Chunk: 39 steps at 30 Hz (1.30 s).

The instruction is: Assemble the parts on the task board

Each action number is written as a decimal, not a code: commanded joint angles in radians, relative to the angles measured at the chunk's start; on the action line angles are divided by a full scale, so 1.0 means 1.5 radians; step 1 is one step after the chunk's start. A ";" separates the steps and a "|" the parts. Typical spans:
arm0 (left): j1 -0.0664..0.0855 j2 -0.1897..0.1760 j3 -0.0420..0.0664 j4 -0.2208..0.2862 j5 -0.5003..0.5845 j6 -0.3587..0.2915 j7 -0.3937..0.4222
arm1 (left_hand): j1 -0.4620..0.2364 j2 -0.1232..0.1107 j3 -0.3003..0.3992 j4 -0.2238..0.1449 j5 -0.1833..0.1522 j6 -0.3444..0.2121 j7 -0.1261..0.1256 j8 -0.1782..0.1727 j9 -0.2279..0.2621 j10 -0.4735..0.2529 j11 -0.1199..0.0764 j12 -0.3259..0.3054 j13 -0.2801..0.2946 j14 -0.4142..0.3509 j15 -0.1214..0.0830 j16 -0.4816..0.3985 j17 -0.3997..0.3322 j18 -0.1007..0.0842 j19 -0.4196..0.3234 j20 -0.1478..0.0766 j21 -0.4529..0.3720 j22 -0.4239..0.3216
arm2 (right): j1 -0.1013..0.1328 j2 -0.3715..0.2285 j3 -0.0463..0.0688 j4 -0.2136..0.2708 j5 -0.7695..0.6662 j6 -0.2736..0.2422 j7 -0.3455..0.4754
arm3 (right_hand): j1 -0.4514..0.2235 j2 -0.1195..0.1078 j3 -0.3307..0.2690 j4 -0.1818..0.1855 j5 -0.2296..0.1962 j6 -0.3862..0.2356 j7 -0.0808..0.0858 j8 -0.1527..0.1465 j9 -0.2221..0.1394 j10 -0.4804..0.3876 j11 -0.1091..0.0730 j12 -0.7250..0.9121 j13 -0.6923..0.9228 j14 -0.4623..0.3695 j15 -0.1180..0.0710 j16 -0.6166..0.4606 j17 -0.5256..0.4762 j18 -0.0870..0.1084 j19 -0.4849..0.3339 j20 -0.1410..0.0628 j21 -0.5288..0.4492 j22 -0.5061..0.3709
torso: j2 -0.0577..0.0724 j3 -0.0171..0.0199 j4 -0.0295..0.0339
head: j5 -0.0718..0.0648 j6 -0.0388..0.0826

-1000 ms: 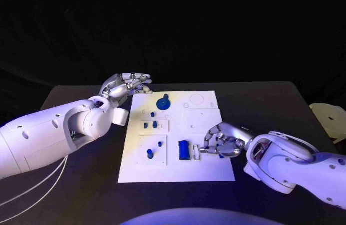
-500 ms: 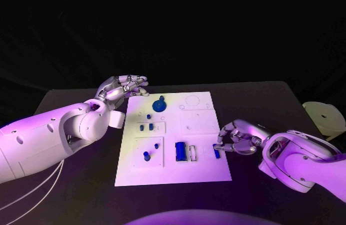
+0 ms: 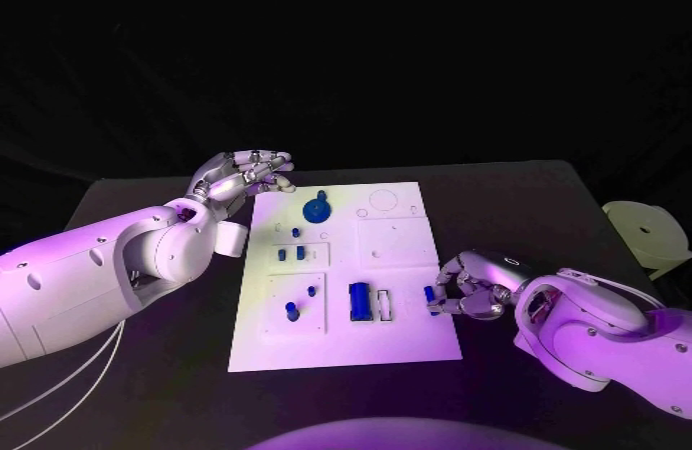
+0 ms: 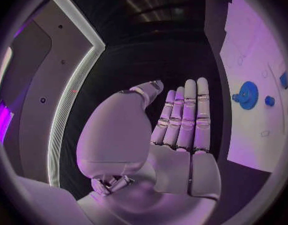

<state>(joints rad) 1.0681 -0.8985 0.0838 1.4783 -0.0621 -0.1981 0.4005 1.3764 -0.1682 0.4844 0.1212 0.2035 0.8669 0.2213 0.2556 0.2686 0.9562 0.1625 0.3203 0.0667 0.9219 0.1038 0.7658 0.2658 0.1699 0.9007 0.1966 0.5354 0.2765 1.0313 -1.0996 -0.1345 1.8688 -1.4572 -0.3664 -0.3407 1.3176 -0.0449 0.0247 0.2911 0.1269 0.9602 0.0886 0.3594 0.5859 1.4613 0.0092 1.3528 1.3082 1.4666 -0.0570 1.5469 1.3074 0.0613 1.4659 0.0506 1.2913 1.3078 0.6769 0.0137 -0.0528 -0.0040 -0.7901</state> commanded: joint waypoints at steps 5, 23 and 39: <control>0.000 -0.001 0.000 0.003 -0.002 0.011 0.003 | 0.002 0.004 0.001 -0.004 0.001 -0.006 0.002 0.003 -0.001 -0.006 0.001 0.004 0.001 -0.006 -0.001 0.003 -0.001 0.007 0.003 0.002 -0.002 0.000 | -0.007 0.014 0.000 -0.011 -0.055 0.022 -0.047 | -0.011 0.000 -0.006 0.000 -0.005 0.007 0.001 -0.005 -0.001 0.004 0.002 0.003 0.065 0.059 0.003 -0.002 0.125 -0.007 0.015 0.003 0.002 0.130 | 0.000 0.0001 -0.0013 | 0.002 -0.002; 0.000 -0.004 0.000 0.005 -0.002 0.012 0.002 | 0.001 0.004 0.001 -0.003 0.001 -0.006 0.002 0.004 -0.001 -0.006 0.001 0.004 0.001 -0.006 -0.001 0.003 -0.001 0.007 0.003 0.002 -0.002 0.000 | -0.021 0.049 0.000 -0.031 -0.088 0.041 -0.078 | 0.074 0.017 0.053 -0.034 -0.036 0.032 -0.013 -0.015 -0.002 0.005 -0.011 0.002 0.066 0.060 -0.007 -0.001 0.129 -0.008 0.017 -0.005 0.006 0.131 | 0.000 -0.0001 -0.0010 | 0.004 -0.006; 0.000 -0.004 0.000 0.005 -0.006 0.014 -0.001 | 0.005 0.004 0.004 -0.008 0.002 -0.007 0.002 0.005 -0.001 -0.007 0.000 0.004 0.001 -0.006 -0.001 0.003 -0.002 0.007 0.003 0.001 -0.001 0.000 | -0.022 0.058 0.000 -0.022 -0.136 0.082 -0.105 | 0.088 -0.031 0.164 -0.059 0.031 0.049 -0.017 -0.024 0.000 0.003 -0.014 -0.005 0.064 0.060 -0.011 -0.002 0.130 -0.009 0.018 -0.010 0.008 0.132 | -0.001 0.0000 -0.0007 | 0.007 -0.006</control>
<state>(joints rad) 1.0681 -0.9063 0.0835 1.4840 -0.0648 -0.1955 0.3962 1.3792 -0.1654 0.4899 0.1157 0.2035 0.8669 0.2213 0.2575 0.2678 0.9526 0.1661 0.3202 0.0667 0.9182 0.1003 0.7658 0.2642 0.1698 0.9007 0.1966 0.5354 0.2766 1.0120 -1.0129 -0.1226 1.8427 -1.6363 -0.3297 -0.4500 1.4467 -0.0960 0.2234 0.2431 0.1642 1.0252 0.0649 0.3171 0.6108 1.4670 -0.0038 1.3488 1.3060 1.4667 -0.0649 1.5470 1.3081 0.0614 1.4660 0.0428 1.2992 1.3077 0.6756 0.0133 -0.0545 0.0059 -0.8002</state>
